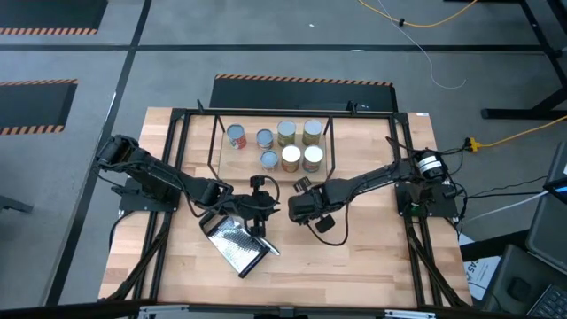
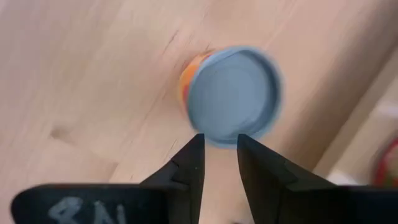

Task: Pick and place cans onto a shelf
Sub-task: Put the canned pineapple rings on the shelf

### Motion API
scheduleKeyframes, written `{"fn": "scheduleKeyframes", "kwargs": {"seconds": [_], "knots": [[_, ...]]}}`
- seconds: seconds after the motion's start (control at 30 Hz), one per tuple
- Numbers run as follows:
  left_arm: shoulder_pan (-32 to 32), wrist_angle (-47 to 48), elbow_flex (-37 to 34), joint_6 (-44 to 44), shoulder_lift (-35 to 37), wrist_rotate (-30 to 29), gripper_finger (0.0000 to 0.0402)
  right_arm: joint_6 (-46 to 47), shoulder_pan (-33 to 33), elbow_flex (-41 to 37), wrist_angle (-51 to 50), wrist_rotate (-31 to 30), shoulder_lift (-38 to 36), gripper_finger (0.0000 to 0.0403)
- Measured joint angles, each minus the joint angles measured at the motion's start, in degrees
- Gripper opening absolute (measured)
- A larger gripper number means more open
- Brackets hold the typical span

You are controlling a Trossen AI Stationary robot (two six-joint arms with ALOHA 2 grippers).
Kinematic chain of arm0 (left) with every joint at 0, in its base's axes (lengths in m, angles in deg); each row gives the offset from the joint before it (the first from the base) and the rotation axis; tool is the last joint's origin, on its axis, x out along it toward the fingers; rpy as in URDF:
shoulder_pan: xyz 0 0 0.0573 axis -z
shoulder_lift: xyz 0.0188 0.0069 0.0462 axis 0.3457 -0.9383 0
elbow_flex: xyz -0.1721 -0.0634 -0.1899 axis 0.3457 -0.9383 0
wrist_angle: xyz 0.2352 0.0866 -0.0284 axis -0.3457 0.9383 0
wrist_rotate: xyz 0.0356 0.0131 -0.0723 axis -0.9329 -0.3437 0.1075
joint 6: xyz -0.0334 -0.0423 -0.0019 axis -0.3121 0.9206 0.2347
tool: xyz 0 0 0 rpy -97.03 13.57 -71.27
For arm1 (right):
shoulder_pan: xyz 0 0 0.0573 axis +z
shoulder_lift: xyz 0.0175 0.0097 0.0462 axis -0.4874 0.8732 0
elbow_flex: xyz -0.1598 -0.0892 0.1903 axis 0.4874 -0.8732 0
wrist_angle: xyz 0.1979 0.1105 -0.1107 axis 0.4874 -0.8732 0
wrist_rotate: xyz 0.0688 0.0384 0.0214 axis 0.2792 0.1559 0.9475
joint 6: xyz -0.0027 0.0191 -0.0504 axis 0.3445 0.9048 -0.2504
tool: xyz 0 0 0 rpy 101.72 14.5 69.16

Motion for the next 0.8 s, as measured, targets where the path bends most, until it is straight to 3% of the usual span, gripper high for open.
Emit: {"fn": "scheduleKeyframes", "kwargs": {"seconds": [0.23,0.47,0.8], "knots": [[0.0,0.0,0.0,0.0,0.0,0.0,0.0079,0.0,0.0,4.2,-1.7,0.0,0.0,0.0099],[-0.4,0.0,0.0,-0.1,0.0,0.3,0.0079,4.6,0.0,9.6,-11.2,0.0,-0.1,0.0099],[-4.0,-7.4,0.0,-5.0,0.0,8.2,0.0079,11.3,0.0,9.9,-20.1,0.0,-3.9,0.0099]]}}
